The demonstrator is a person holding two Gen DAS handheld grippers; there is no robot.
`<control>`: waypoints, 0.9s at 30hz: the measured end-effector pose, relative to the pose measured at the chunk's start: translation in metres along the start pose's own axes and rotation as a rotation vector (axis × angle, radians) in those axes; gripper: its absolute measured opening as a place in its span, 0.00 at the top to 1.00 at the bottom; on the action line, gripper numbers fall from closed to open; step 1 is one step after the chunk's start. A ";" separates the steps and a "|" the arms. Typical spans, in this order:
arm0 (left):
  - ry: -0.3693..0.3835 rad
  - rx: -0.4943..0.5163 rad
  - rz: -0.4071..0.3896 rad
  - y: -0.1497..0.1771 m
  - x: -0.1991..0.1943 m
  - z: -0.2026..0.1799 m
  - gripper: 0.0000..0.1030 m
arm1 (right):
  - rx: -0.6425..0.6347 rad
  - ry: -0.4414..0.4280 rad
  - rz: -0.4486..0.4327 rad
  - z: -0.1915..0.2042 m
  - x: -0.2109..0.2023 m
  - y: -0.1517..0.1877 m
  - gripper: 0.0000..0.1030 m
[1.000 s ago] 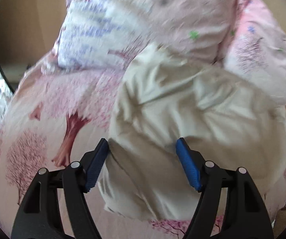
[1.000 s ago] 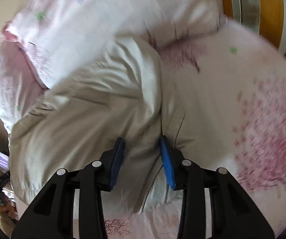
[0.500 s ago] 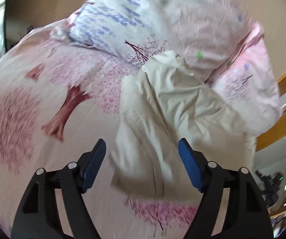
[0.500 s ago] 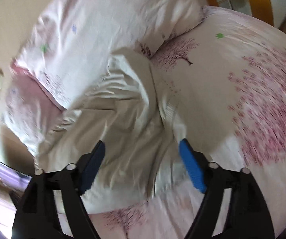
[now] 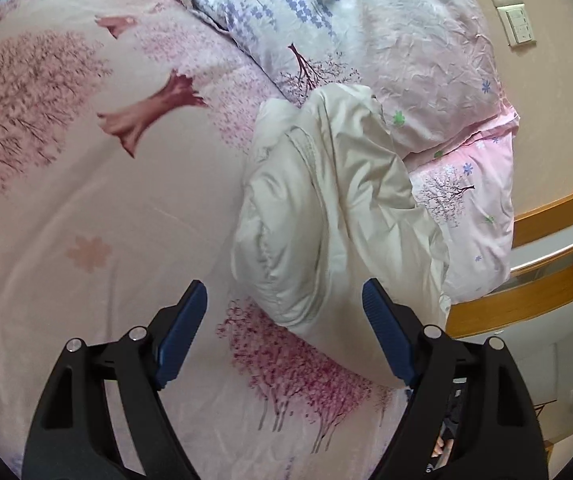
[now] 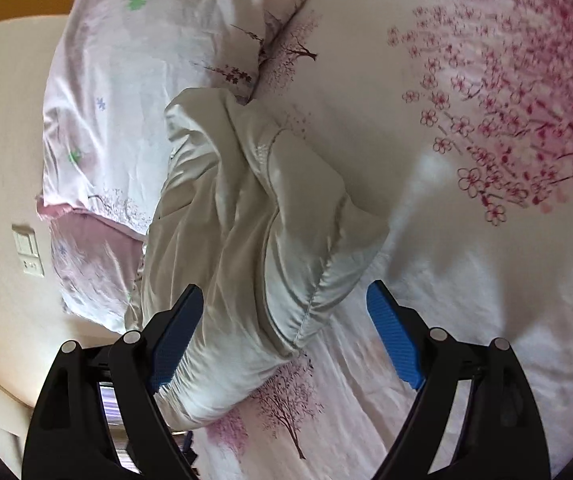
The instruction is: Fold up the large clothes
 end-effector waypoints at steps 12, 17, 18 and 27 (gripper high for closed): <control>0.022 -0.076 -0.025 -0.008 0.036 -0.008 0.28 | -0.017 0.008 -0.036 0.007 0.019 -0.010 0.26; 0.051 -0.138 -0.046 -0.018 0.043 -0.002 0.51 | -0.048 0.023 -0.061 0.009 0.024 -0.009 0.57; 0.063 -0.138 -0.048 -0.019 0.042 -0.003 0.54 | -0.063 0.024 -0.070 0.012 0.022 -0.009 0.60; 0.152 -0.079 -0.072 -0.023 0.010 -0.022 0.76 | -0.197 0.011 -0.115 0.049 -0.002 -0.001 0.76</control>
Point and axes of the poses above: each gripper's, at about its wrist camera, not at the fingertips, and x roughly the way its jaws point, z to its left, y to its underside, the point moved 6 cm from there along x, roughly the way its jaws point, and after that the axes turned 14 degrees about -x, right-handed, at the moved point
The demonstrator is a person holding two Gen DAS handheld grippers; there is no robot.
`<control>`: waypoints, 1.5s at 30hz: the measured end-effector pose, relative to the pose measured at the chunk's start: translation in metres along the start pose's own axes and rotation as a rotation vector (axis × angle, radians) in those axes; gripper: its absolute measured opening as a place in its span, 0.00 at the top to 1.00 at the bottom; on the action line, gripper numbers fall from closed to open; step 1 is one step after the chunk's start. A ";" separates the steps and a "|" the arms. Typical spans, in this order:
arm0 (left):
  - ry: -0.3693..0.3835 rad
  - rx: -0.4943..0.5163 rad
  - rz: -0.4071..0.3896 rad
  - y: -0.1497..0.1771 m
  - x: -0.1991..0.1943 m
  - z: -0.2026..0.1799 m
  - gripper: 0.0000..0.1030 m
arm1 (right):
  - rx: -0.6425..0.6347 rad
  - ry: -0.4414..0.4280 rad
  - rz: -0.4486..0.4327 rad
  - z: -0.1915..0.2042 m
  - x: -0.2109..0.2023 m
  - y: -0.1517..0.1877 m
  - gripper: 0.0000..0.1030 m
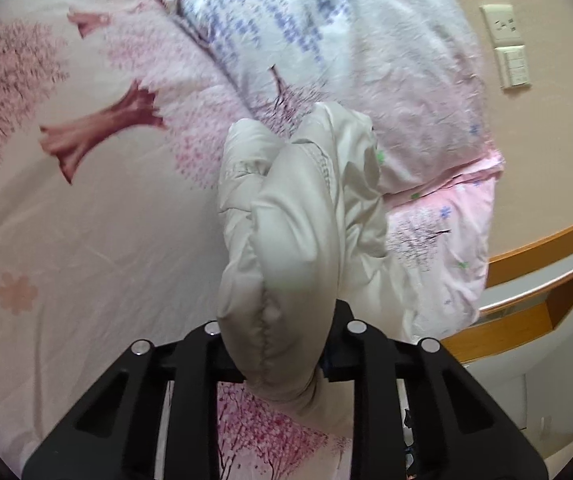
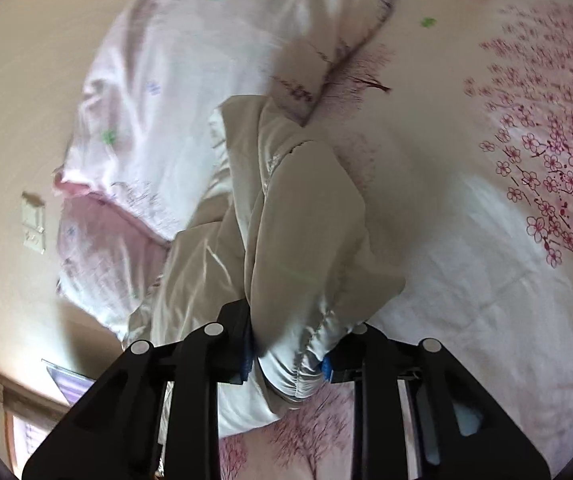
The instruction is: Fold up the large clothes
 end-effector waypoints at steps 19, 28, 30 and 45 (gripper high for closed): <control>-0.015 -0.047 -0.102 0.037 -0.168 0.086 0.73 | -0.239 -0.007 0.161 0.047 -0.067 0.126 0.69; -0.062 -0.005 -0.105 0.039 -0.161 0.090 0.50 | -0.507 0.355 -0.045 0.073 -0.109 0.093 0.32; -0.067 0.000 -0.106 0.039 -0.160 0.089 0.48 | -0.594 0.310 -0.059 0.103 -0.104 0.090 0.38; -0.068 0.000 -0.142 0.030 -0.158 0.090 0.47 | -0.955 0.000 0.386 0.279 0.058 0.173 0.85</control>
Point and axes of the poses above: each gripper's, at about its wrist camera, not at the fingertips, and x roughly the way its jaws point, z to its left, y to its underside, the point moved 6 cm from there along x, roughly the way its jaws point, and after that the axes turned 14 degrees about -x, right-handed, at the moved point
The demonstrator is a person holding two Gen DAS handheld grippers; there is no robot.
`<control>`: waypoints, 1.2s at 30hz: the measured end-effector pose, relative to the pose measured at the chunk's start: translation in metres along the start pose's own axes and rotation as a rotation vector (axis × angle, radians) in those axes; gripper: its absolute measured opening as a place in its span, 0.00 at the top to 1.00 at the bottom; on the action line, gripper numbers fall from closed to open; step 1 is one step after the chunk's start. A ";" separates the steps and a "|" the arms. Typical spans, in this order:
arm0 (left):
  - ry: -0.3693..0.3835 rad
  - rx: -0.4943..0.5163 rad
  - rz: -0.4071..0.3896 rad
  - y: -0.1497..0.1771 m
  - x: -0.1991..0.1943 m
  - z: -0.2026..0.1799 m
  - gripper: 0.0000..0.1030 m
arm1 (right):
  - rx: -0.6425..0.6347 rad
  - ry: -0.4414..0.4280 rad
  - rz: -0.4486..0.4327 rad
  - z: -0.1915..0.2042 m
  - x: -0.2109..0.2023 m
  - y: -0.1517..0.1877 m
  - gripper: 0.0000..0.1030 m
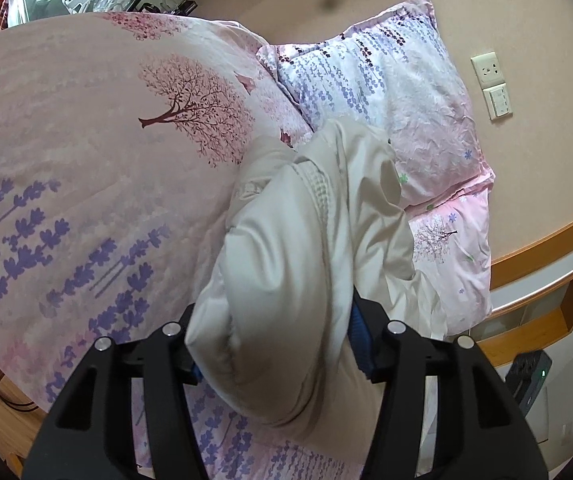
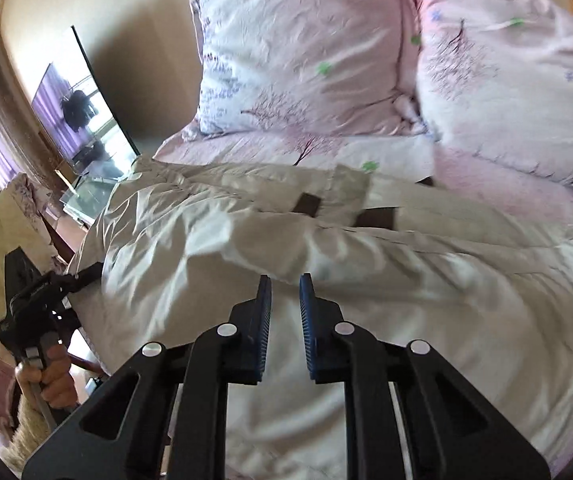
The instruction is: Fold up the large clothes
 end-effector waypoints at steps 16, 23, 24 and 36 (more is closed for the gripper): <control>0.025 0.019 -0.002 -0.003 0.002 -0.001 0.51 | -0.007 0.017 0.200 0.002 0.068 0.009 0.85; 0.057 0.115 -0.027 0.000 -0.005 -0.029 0.61 | -0.013 0.013 0.253 -0.001 0.082 0.010 0.85; 0.070 0.134 -0.030 0.002 -0.007 -0.035 0.61 | -0.012 0.011 0.259 -0.001 0.084 0.010 0.85; 0.221 0.456 -0.056 0.048 -0.026 -0.133 0.62 | 0.036 -0.039 0.323 -0.011 0.100 0.009 0.86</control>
Point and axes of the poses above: each gripper's, at about its wrist camera, not at the fingertips, and x roughly the way its jaws point, z to its left, y to its underside, the point moved 6 cm from there along x, roughly the way its jaws point, and after that the axes turned 14 degrees about -x, right-handed, at the moved point
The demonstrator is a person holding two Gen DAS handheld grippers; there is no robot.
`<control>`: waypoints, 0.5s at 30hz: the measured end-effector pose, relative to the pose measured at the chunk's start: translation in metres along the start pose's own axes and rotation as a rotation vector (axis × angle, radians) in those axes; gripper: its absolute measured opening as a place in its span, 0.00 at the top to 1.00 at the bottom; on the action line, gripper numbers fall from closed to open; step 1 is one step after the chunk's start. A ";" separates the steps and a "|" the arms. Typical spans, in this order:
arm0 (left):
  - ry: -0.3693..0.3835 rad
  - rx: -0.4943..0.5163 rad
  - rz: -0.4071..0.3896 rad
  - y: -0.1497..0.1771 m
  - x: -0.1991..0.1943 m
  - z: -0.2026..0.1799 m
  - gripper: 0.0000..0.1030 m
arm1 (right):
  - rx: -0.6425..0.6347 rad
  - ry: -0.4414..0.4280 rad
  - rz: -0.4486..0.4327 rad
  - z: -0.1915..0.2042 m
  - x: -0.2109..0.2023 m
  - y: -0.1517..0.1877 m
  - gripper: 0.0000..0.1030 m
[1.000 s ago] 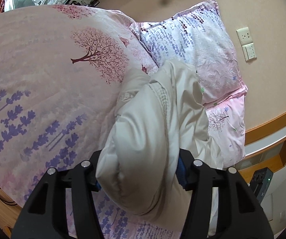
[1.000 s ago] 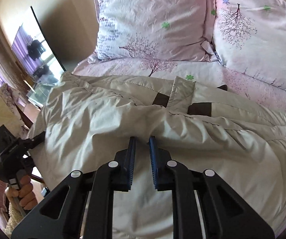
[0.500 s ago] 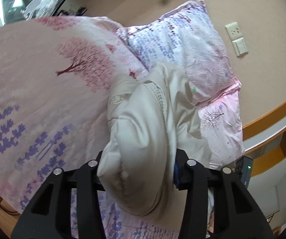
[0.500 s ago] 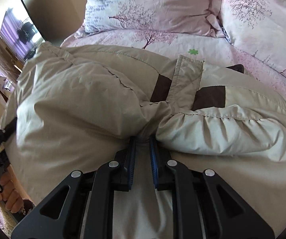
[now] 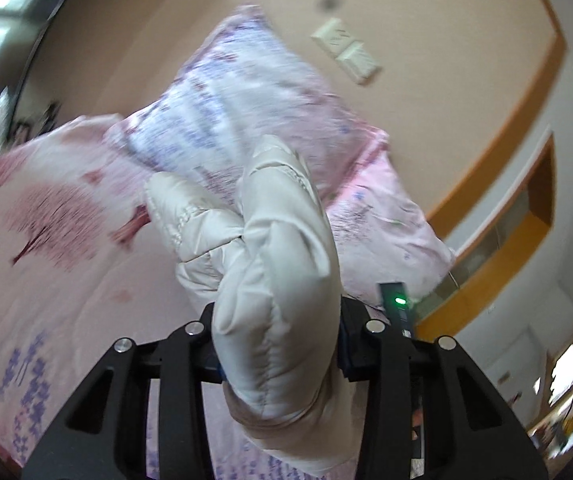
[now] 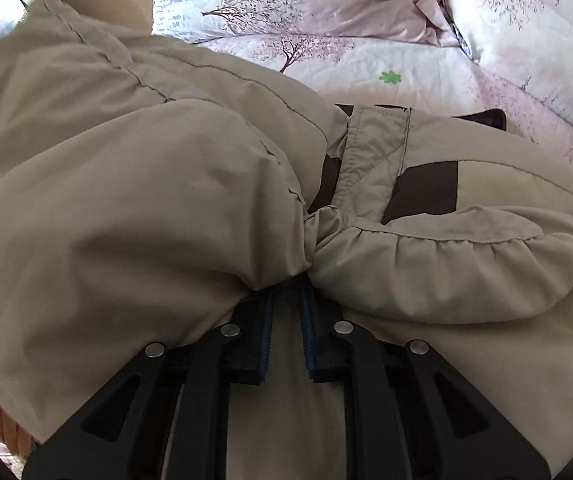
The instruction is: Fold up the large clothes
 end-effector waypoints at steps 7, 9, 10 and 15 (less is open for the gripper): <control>0.025 0.102 -0.006 0.011 0.006 -0.041 0.62 | 0.009 -0.047 0.005 -0.005 -0.003 0.001 0.87; 0.035 0.115 -0.006 0.012 0.005 -0.048 0.62 | 0.042 -0.088 -0.012 -0.010 -0.016 0.006 0.87; 0.037 0.120 -0.004 0.013 0.005 -0.050 0.62 | 0.051 -0.101 -0.031 -0.013 -0.026 0.011 0.86; 0.039 0.152 -0.002 0.015 0.008 -0.060 0.62 | 0.054 -0.044 -0.101 -0.026 -0.063 0.029 0.86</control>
Point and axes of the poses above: each gripper's, at about its wrist camera, not at the fingertips, and x roughly the way its jaws point, z to its left, y to its underside, the point moved 6 cm from there along x, roughly the way its jaws point, and after that the axes turned 14 degrees about -x, right-handed, at the moved point
